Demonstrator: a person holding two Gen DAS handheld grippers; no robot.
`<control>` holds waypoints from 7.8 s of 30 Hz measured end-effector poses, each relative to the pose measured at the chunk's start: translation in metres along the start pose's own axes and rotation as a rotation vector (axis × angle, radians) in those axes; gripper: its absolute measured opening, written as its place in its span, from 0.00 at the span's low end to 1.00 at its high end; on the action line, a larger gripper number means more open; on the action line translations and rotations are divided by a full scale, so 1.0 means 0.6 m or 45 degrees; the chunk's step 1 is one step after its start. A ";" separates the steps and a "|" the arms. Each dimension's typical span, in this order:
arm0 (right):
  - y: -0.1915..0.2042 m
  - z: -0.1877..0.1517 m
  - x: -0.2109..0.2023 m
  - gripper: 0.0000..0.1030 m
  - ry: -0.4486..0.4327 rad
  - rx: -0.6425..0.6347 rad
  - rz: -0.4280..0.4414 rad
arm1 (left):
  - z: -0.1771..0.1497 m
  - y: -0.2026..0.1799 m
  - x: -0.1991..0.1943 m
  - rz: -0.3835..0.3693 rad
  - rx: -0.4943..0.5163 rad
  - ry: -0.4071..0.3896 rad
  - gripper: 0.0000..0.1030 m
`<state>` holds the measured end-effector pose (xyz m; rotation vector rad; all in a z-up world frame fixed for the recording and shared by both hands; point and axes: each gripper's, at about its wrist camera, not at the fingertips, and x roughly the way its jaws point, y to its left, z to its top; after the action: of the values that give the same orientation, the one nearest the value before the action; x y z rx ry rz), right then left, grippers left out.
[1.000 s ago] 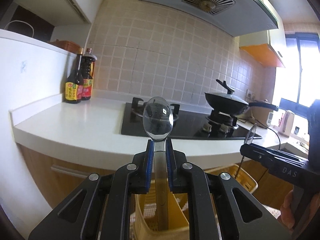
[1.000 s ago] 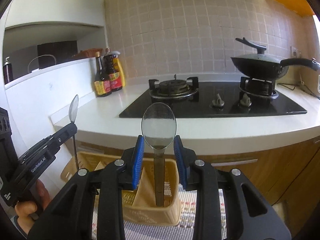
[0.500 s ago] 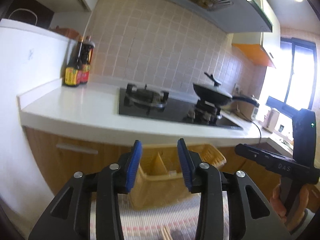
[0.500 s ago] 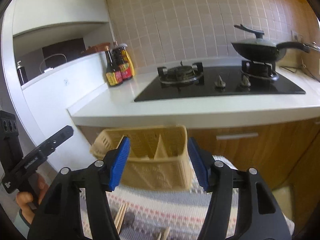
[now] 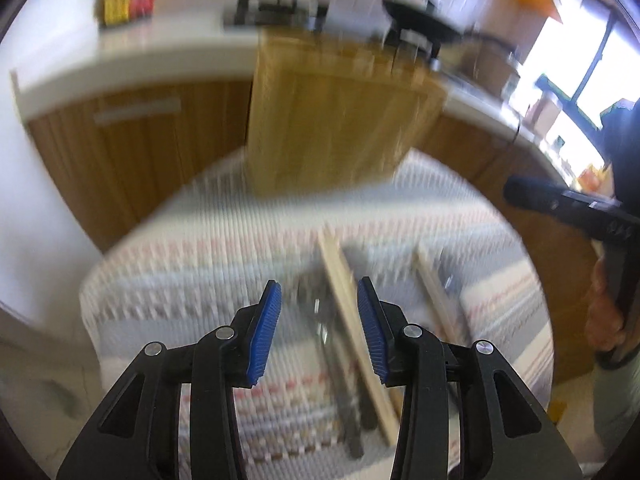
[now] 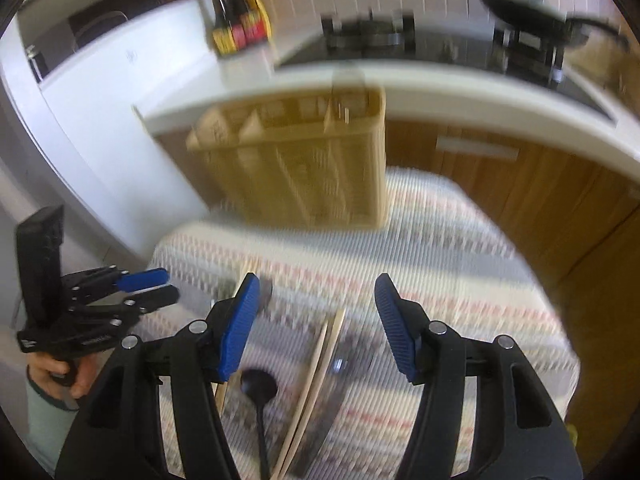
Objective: Organize utensils
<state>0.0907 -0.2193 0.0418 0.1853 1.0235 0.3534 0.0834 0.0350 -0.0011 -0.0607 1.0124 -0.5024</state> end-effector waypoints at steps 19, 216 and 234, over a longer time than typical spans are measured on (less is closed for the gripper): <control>-0.049 -0.042 0.066 0.54 0.247 0.086 -0.002 | -0.046 0.006 0.078 0.030 0.100 0.192 0.34; -0.016 -0.050 0.179 0.13 0.413 -0.034 -0.188 | -0.006 -0.060 0.140 0.320 0.228 0.286 0.10; -0.015 -0.036 0.022 0.02 0.051 -0.082 -0.032 | 0.038 -0.078 -0.035 0.111 0.158 -0.230 0.09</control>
<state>0.0801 -0.2231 0.0176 0.1072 1.0515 0.3680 0.0757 -0.0015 0.0411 0.0481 0.8019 -0.4703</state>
